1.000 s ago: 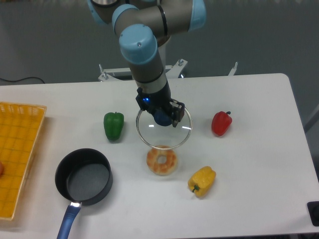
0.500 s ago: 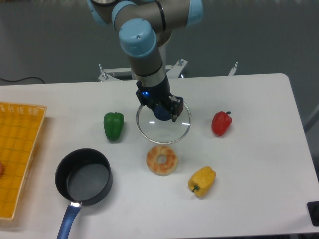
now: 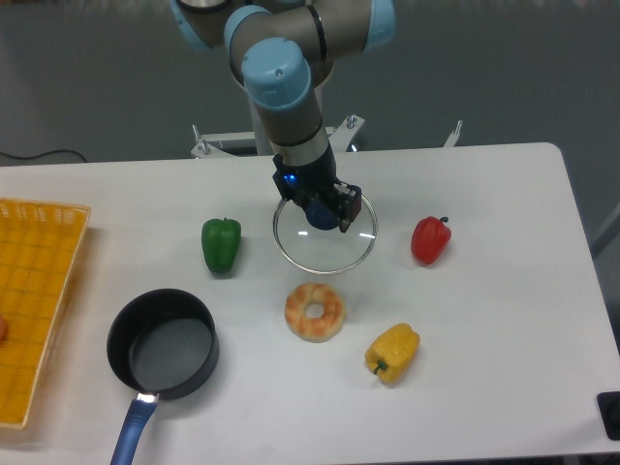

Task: Place the lid on the table
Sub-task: 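Raise the held glass lid and move it toward the red pepper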

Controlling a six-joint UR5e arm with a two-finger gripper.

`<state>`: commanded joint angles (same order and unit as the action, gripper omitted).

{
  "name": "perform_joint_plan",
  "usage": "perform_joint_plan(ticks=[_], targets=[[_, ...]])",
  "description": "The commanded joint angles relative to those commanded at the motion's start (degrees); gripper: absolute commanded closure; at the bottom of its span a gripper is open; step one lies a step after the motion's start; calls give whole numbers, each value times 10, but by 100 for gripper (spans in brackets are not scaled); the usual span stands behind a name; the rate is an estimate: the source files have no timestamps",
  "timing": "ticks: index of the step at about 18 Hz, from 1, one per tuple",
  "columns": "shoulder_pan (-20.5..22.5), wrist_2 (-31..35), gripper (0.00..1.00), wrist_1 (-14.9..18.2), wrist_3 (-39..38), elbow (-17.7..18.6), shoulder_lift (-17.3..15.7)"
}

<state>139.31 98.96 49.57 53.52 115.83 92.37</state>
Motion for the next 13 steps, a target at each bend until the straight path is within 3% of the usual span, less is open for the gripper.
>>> perform_joint_plan(ticks=[13], targets=[[27,-39,40,-45,68,45,0]])
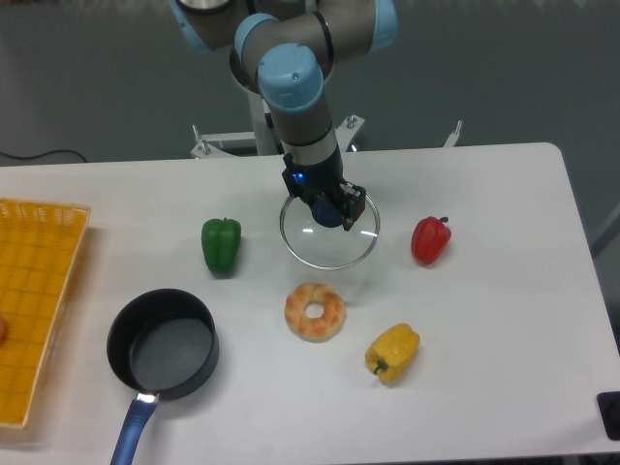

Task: Place the lid on the table
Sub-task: 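Raise the held glass lid and move it toward the red pepper, then lower the glass lid onto the table beside the red pepper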

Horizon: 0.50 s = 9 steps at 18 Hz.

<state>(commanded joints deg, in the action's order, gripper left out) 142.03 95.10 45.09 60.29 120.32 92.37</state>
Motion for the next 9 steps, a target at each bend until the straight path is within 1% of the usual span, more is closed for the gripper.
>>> perform_joint_plan(ticks=[3,6,9], targets=[[5,-5,40,-18,15,9,3],[9,-5,40,-23,23,11,4],[11,-5,40,-35,32,11,8]])
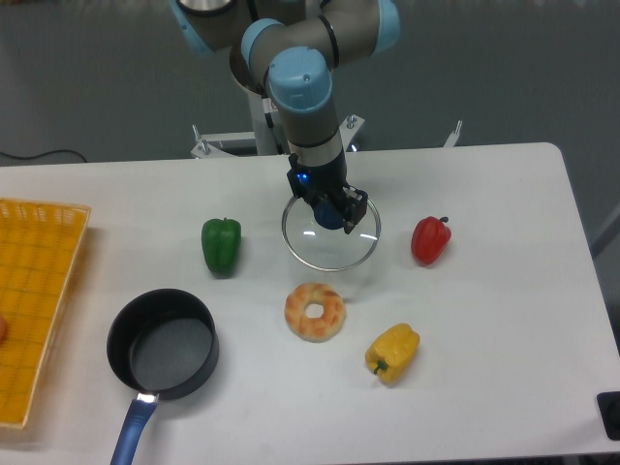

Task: Place the lid on the table
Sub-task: 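Lower the glass lid onto the table beside the red pepper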

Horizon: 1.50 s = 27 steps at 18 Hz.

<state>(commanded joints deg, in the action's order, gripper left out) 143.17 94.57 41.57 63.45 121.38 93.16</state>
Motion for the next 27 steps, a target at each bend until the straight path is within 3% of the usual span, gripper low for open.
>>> perform_joint_plan(ticks=[8,12,18,27], targets=[[19,-5,40,-33,34,16,6],[28,-12,40,-60,48,41,4],[32,-15,40,-72,60,64,-1],[32,-16,40,-84,61,65,12]])
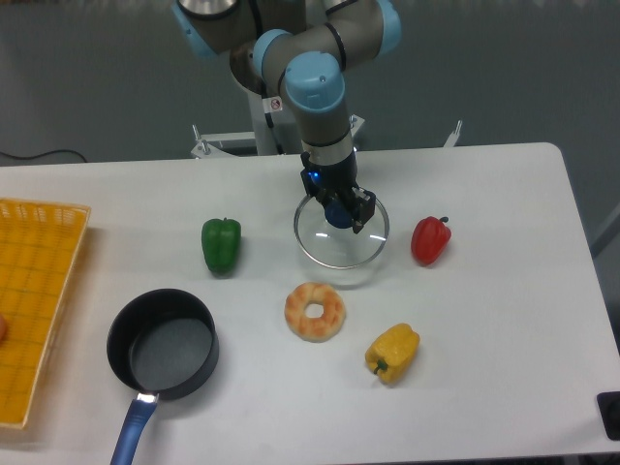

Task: Place the lid on the table
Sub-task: 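Lower the glass lid onto the table beside the red pepper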

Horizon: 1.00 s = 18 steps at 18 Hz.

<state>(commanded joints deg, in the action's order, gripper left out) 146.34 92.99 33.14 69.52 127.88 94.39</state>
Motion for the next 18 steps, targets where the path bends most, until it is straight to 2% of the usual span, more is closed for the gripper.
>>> perform_joint_plan(ticks=[9,18], targets=[[-1,-1,40,-11,-1,-2,20],[-2,-1,40,-40,10,-3,42]])
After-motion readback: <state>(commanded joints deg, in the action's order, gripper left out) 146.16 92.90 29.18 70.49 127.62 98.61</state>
